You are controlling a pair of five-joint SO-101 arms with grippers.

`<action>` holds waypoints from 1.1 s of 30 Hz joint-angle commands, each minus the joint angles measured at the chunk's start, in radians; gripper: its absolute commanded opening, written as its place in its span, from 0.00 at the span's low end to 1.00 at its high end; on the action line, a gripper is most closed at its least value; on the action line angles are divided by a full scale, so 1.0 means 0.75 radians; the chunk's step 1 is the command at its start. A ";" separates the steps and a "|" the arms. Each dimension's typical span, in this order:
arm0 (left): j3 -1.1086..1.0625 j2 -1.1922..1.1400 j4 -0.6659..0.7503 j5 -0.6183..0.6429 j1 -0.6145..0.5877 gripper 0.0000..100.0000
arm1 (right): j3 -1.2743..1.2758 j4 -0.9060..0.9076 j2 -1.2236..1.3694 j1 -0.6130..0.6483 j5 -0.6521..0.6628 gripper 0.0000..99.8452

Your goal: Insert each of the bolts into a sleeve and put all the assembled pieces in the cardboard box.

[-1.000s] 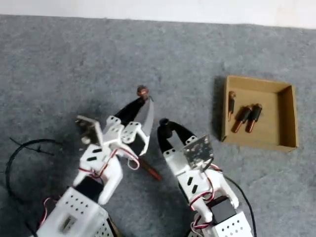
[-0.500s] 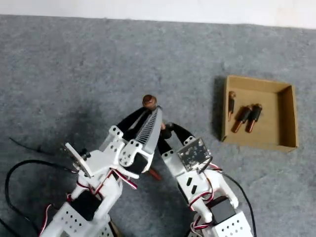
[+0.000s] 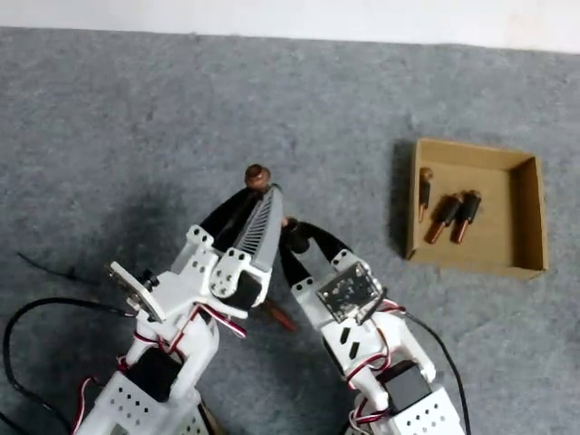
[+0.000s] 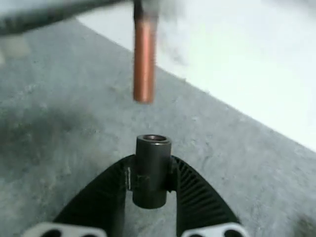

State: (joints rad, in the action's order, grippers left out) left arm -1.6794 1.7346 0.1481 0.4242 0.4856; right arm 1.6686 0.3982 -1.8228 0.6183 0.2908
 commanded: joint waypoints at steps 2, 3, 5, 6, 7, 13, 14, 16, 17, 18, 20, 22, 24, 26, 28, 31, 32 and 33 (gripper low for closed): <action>-0.026 0.032 0.004 0.000 -0.019 0.00 | 0.173 -0.083 -0.017 -0.001 0.008 0.01; -0.026 0.030 0.004 0.000 -0.019 0.00 | 0.173 -0.089 -0.017 -0.001 0.008 0.01; -0.026 0.030 0.002 0.000 -0.017 0.00 | 0.173 -0.107 -0.017 -0.001 0.008 0.01; -0.026 0.030 0.002 0.000 -0.017 0.00 | 0.173 -0.116 -0.017 -0.001 0.008 0.01; -0.026 0.030 -0.008 0.000 -0.017 0.00 | 0.173 -0.124 -0.017 -0.001 0.008 0.01; -0.026 0.030 -0.053 -0.006 0.011 0.00 | 0.173 -0.152 -0.017 -0.001 0.008 0.01; -0.026 0.030 -0.051 -0.008 0.011 0.00 | 0.173 -0.161 -0.017 0.001 0.008 0.01; -0.026 0.030 -0.051 -0.008 0.011 0.00 | 0.173 -0.163 -0.017 0.001 0.008 0.01; -0.026 0.030 -0.051 -0.008 0.011 0.00 | 0.173 -0.163 -0.017 0.003 0.008 0.01; -0.026 0.030 -0.051 -0.008 0.009 0.00 | 0.173 -0.163 -0.017 0.003 0.008 0.01; -0.026 0.030 -0.051 -0.008 0.003 0.00 | 0.173 -0.161 -0.017 0.019 0.010 0.01; -0.026 0.036 -0.047 -0.008 0.001 0.00 | 0.173 -0.152 -0.017 0.044 0.014 0.01; -0.026 0.042 -0.045 -0.008 0.001 0.00 | 0.173 -0.144 -0.017 0.050 0.014 0.01; -0.026 0.042 -0.045 -0.008 -0.001 0.00 | 0.175 -0.140 -0.017 0.052 0.014 0.01; -0.026 0.042 -0.045 -0.008 -0.015 0.00 | 0.175 -0.140 -0.017 0.052 0.012 0.01; -0.026 0.042 -0.045 -0.008 -0.026 0.00 | 0.175 -0.136 -0.017 0.085 0.014 0.01; -0.026 0.042 -0.045 -0.008 -0.036 0.00 | 0.175 -0.128 -0.017 0.097 0.014 0.01; -0.026 0.042 -0.043 -0.008 -0.044 0.00 | 0.175 -0.114 -0.017 0.105 0.014 0.01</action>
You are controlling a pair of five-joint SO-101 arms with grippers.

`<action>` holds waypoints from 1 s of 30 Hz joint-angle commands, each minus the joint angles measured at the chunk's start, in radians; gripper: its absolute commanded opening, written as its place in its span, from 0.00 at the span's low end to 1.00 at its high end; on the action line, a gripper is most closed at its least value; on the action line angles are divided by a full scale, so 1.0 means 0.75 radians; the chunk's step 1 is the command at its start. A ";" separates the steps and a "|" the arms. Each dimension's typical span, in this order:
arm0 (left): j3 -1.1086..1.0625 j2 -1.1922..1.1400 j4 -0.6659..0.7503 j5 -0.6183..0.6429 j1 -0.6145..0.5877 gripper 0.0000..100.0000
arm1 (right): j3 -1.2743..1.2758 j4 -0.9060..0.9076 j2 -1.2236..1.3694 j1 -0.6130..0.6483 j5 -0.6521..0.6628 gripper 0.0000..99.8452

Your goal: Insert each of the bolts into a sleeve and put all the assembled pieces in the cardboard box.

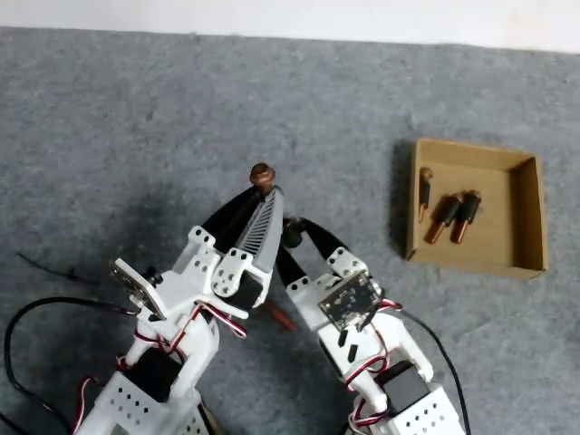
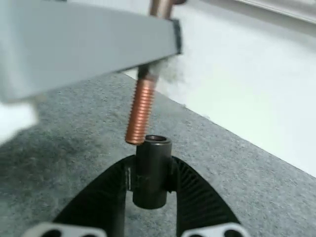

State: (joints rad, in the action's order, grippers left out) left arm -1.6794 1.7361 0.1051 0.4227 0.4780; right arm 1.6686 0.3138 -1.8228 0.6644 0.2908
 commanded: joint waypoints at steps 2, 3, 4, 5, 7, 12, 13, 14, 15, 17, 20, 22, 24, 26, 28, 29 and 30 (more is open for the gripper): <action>-0.024 0.040 0.014 -0.006 -0.050 0.00 | 0.175 0.005 -0.017 0.060 0.016 0.01; -0.024 0.040 0.014 -0.006 -0.058 0.00 | 0.175 0.005 -0.017 0.062 0.016 0.01; -0.024 0.040 0.014 -0.006 -0.062 0.00 | 0.175 0.003 -0.017 0.062 0.016 0.01; -0.024 0.040 0.014 -0.006 -0.064 0.00 | 0.175 0.001 -0.017 0.062 0.016 0.01; -0.024 0.040 0.014 -0.006 -0.069 0.00 | 0.175 0.001 -0.017 0.062 0.016 0.01; -0.024 0.040 0.014 -0.006 -0.103 0.00 | 0.175 0.001 -0.017 0.066 0.016 0.01; -0.024 0.040 0.010 -0.002 -0.101 0.00 | 0.175 0.001 -0.017 0.077 0.016 0.01; -0.024 0.036 0.006 0.002 -0.099 0.00 | 0.175 0.001 -0.017 0.089 0.016 0.01; -0.024 0.032 0.006 0.002 -0.097 0.00 | 0.175 0.005 -0.017 0.095 0.016 0.01; -0.024 0.030 0.006 0.002 -0.097 0.00 | 0.177 0.005 -0.017 0.097 0.016 0.00; -0.024 0.030 0.004 0.002 -0.097 0.00 | 0.183 0.005 -0.017 0.099 0.018 0.00; -0.024 0.030 -0.006 0.004 -0.095 0.00 | 0.181 0.005 -0.017 0.093 0.018 0.00; -0.026 0.030 -0.055 0.004 -0.073 0.00 | 0.177 0.001 -0.017 0.091 0.018 0.00; -0.026 0.030 -0.080 0.004 -0.062 0.00 | 0.177 0.001 -0.017 0.087 0.018 0.00; -0.026 0.030 -0.108 0.004 -0.054 0.00 | 0.177 -0.001 -0.017 0.064 0.018 0.00; -0.026 0.030 -0.131 0.004 -0.052 0.00 | 0.175 -0.001 -0.017 0.054 0.018 0.00; -0.026 0.030 -0.147 0.004 -0.052 0.00 | 0.175 -0.003 -0.017 0.042 0.018 0.00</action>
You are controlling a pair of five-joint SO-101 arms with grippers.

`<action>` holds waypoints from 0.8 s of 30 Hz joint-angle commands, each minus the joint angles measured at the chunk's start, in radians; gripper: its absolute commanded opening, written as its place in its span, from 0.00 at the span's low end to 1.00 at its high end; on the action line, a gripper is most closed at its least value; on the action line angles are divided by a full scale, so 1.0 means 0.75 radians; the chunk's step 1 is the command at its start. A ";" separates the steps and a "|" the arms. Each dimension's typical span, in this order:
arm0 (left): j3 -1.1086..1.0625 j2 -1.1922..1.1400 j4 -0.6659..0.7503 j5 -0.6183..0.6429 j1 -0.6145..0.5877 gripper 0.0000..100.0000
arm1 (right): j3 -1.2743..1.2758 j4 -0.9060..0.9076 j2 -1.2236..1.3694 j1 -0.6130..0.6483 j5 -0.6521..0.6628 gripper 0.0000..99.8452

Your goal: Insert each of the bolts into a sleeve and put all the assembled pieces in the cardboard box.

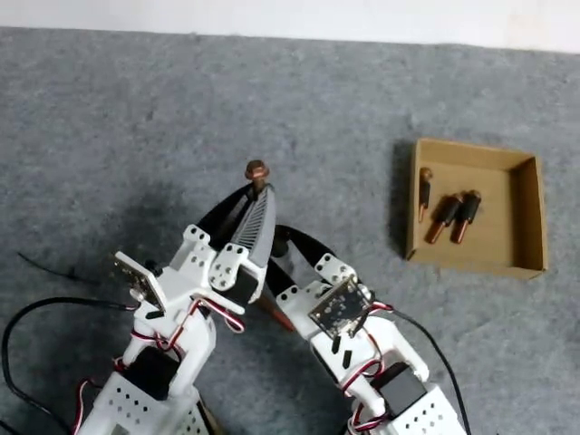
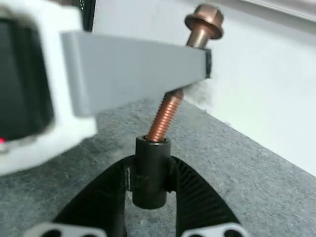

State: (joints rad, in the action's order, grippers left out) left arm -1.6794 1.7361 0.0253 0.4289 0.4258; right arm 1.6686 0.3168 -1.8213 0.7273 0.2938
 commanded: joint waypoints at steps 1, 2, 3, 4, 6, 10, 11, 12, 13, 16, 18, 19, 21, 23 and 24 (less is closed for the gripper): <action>-0.026 0.030 -0.053 -0.004 0.017 0.00 | 0.175 -0.007 -0.019 -0.052 0.014 0.00; -0.026 0.030 -0.061 -0.004 0.017 0.00 | 0.175 -0.007 -0.019 -0.054 0.014 0.00; -0.026 0.030 -0.065 -0.004 0.017 0.00 | 0.175 -0.007 -0.019 -0.062 0.014 0.00; -0.026 0.030 -0.065 -0.004 0.017 0.00 | 0.173 -0.009 -0.019 -0.066 0.012 0.00; -0.026 0.030 -0.065 -0.004 0.017 0.00 | 0.179 -0.046 -0.019 -0.079 0.008 0.00; -0.026 0.030 -0.108 -0.004 0.017 0.00 | 0.183 -0.060 -0.019 -0.128 0.004 0.00; -0.026 0.030 -0.127 -0.004 0.017 0.00 | 0.183 -0.064 -0.019 -0.134 0.004 0.00; -0.026 0.030 -0.141 -0.004 0.017 0.00 | 0.183 -0.064 -0.019 -0.138 0.004 0.00; -0.026 0.030 -0.155 -0.004 0.017 0.00 | 0.183 -0.064 -0.019 -0.138 0.004 0.00; -0.026 0.032 -0.174 -0.008 0.017 0.00 | 0.183 -0.064 -0.019 -0.138 0.004 0.00; -0.026 0.030 -0.188 -0.008 0.017 0.00 | 0.183 -0.064 -0.019 -0.138 0.004 0.00; -0.026 0.030 -0.209 -0.010 0.017 0.00 | 0.183 -0.064 -0.019 -0.138 0.004 0.00; -0.026 0.032 -0.250 -0.010 0.026 0.00 | 0.181 -0.064 -0.019 -0.140 0.004 0.00; -0.026 0.032 -0.272 -0.014 0.042 0.00 | 0.181 -0.064 -0.019 -0.146 0.004 0.00; -0.026 0.032 -0.278 -0.014 0.044 0.00 | 0.181 -0.064 -0.019 -0.159 0.004 0.00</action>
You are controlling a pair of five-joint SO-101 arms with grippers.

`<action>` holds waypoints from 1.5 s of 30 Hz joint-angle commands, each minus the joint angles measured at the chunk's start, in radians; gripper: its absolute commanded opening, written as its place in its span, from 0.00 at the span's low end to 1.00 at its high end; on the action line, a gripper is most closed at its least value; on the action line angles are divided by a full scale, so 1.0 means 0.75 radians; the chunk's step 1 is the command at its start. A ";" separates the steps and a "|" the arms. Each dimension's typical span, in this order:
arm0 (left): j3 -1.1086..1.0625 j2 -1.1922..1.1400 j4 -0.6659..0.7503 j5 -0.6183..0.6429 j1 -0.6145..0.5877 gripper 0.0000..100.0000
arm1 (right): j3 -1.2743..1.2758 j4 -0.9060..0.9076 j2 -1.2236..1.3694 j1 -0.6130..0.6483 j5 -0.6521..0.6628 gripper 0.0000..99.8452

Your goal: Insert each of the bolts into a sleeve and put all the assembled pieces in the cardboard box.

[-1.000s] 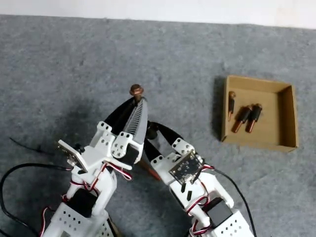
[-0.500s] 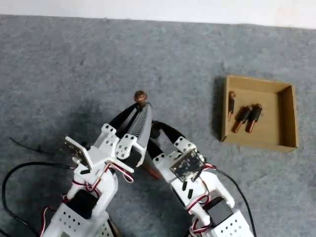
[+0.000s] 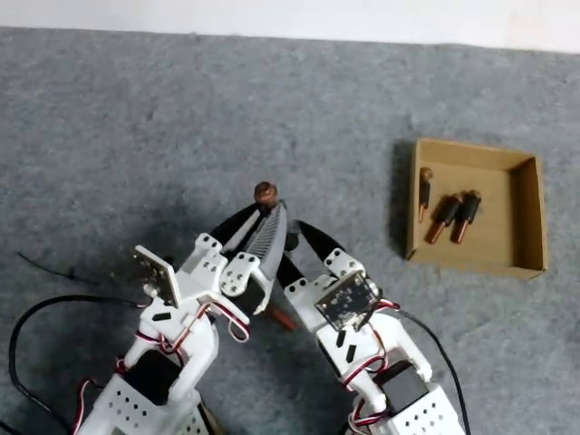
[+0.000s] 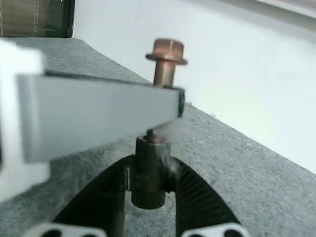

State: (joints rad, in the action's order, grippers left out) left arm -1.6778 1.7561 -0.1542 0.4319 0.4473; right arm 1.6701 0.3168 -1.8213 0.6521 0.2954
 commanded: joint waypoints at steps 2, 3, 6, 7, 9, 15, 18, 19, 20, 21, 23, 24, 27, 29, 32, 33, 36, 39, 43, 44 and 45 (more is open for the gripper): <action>-0.028 0.003 -0.039 -0.018 0.009 0.00 | 0.181 -0.064 -0.019 -0.077 0.002 0.00; -0.028 0.003 -0.041 -0.018 0.009 0.00 | 0.181 -0.064 -0.019 -0.083 0.002 0.00; -0.028 0.003 -0.102 -0.018 0.017 0.04 | 0.181 -0.064 -0.019 -0.083 0.002 0.00; -0.028 0.003 -0.127 -0.020 0.017 0.08 | 0.181 -0.064 -0.019 -0.083 0.002 0.00; -0.028 0.003 -0.170 -0.068 0.019 0.19 | 0.181 -0.064 -0.019 -0.085 0.002 0.00; -0.028 0.007 -0.207 -0.084 -0.028 0.33 | 0.181 -0.064 -0.019 -0.154 0.002 0.00; -0.028 0.013 -0.205 -0.063 -0.124 0.33 | 0.181 -0.064 -0.019 -0.193 0.002 0.00; -0.028 0.013 -0.203 -0.018 -0.167 0.33 | 0.181 -0.064 -0.019 -0.199 0.002 0.00; -0.019 0.015 -0.203 0.035 -0.216 0.33 | 0.181 -0.064 -0.019 -0.202 0.002 0.00; -0.017 0.015 -0.200 0.084 -0.259 0.33 | 0.181 -0.064 -0.019 -0.202 0.002 0.00; 0.003 0.015 -0.194 0.155 -0.337 0.33 | 0.181 -0.064 -0.019 -0.202 0.002 0.00; 0.007 0.015 -0.194 0.176 -0.365 0.33 | 0.181 -0.064 -0.019 -0.204 0.002 0.00; 0.011 0.015 -0.192 0.190 -0.406 0.33 | 0.179 -0.064 -0.017 -0.242 0.002 0.00; 0.003 0.015 -0.192 0.190 -0.410 0.33 | 0.179 -0.066 -0.019 -0.326 0.002 0.00; -0.005 0.015 -0.192 0.190 -0.406 0.33 | 0.181 -0.128 -0.019 -0.527 -0.018 0.00; -0.005 0.015 -0.192 0.190 -0.404 0.33 | 0.181 -0.142 -0.015 -0.598 -0.074 0.00; -0.005 0.015 -0.192 0.190 -0.404 0.33 | 0.181 -0.204 -0.013 -0.807 -0.264 0.00; -0.007 0.015 -0.192 0.190 -0.400 0.33 | 0.179 -0.275 -0.007 -0.928 -0.280 0.00; -0.024 0.015 -0.192 0.190 -0.400 0.33 | 0.171 -0.294 -0.005 -0.973 -0.278 0.01; -0.026 0.015 -0.192 0.190 -0.400 0.33 | 0.171 -0.294 -0.005 -0.987 -0.278 0.01; -0.026 0.015 -0.192 0.190 -0.400 0.33 | 0.167 -0.292 -0.005 -1.001 -0.278 0.01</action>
State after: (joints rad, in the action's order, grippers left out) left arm -1.6778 1.7499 -0.3046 0.5639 0.1496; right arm 1.6701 0.1343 -1.8213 -0.0629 0.0974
